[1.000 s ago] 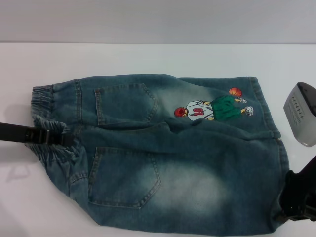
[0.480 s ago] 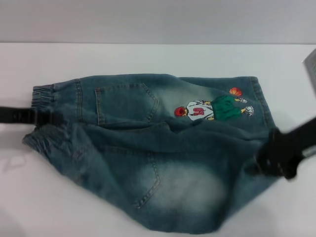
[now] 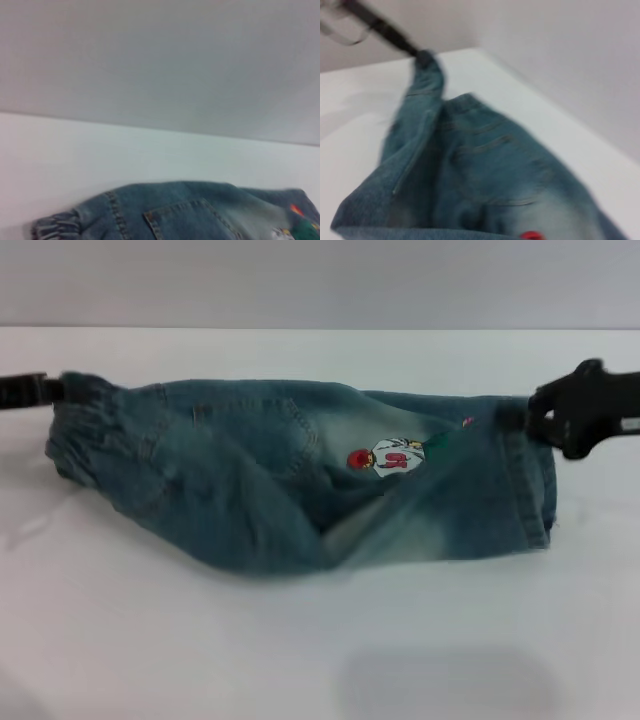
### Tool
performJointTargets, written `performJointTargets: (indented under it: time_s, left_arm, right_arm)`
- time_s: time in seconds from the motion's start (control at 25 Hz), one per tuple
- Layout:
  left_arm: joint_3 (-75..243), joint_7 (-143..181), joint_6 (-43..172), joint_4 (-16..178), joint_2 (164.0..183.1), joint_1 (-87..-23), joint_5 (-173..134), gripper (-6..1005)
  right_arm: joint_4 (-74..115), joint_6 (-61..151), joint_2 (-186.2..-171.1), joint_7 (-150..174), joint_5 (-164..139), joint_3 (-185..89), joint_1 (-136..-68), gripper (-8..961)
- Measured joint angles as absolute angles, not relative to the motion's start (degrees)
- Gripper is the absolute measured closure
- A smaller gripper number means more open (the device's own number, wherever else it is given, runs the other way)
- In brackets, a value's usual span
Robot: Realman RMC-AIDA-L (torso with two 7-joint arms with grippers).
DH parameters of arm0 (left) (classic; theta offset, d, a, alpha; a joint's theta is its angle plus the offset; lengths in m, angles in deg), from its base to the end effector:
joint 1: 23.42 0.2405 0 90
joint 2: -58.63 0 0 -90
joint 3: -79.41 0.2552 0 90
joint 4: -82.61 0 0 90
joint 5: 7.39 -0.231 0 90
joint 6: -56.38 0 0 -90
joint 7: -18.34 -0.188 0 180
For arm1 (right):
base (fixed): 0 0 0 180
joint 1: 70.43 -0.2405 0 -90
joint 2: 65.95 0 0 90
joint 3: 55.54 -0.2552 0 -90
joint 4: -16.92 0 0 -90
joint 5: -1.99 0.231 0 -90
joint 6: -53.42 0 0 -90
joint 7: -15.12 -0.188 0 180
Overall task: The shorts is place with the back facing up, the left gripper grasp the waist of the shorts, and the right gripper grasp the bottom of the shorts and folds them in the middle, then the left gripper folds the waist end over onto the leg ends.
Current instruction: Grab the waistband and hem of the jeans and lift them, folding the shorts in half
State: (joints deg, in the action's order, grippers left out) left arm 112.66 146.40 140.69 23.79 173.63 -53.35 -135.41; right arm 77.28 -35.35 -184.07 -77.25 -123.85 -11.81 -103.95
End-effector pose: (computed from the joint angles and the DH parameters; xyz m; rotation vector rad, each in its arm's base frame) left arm -0.2933 0.4085 0.0798 -2.2008 -1.3617 -0.4900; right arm 0.2266 0.4064 0.0230 -2.7223 0.4140 0.2766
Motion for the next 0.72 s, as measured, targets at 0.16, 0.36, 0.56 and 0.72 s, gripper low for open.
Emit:
performJointTargets:
  time_s: [0.16, 0.36, 0.56, 0.72]
  left_arm:
    - [112.91, 146.42, 136.11, 23.58, 174.41, -53.78, -134.95, 877]
    - [115.12, 146.38, 130.91, 23.55, 175.45, -54.94, -135.20, 875]
    - [120.57, 146.49, 122.71, 23.92, 176.15, -55.62, -135.27, 873]
    - [124.66, 146.84, 118.01, 24.17, 176.23, -55.68, -135.04, 872]
  right_arm:
    - [75.25, -29.36, -184.16, -77.25, -123.19, -12.45, -103.36, 955]
    - [70.31, -21.90, -184.25, -75.46, -120.64, -12.53, -102.90, 955]
    - [63.67, -12.82, -184.25, -71.97, -118.50, -12.05, -103.46, 954]
    - [60.94, -8.47, -184.26, -70.15, -115.89, -11.97, -103.92, 954]
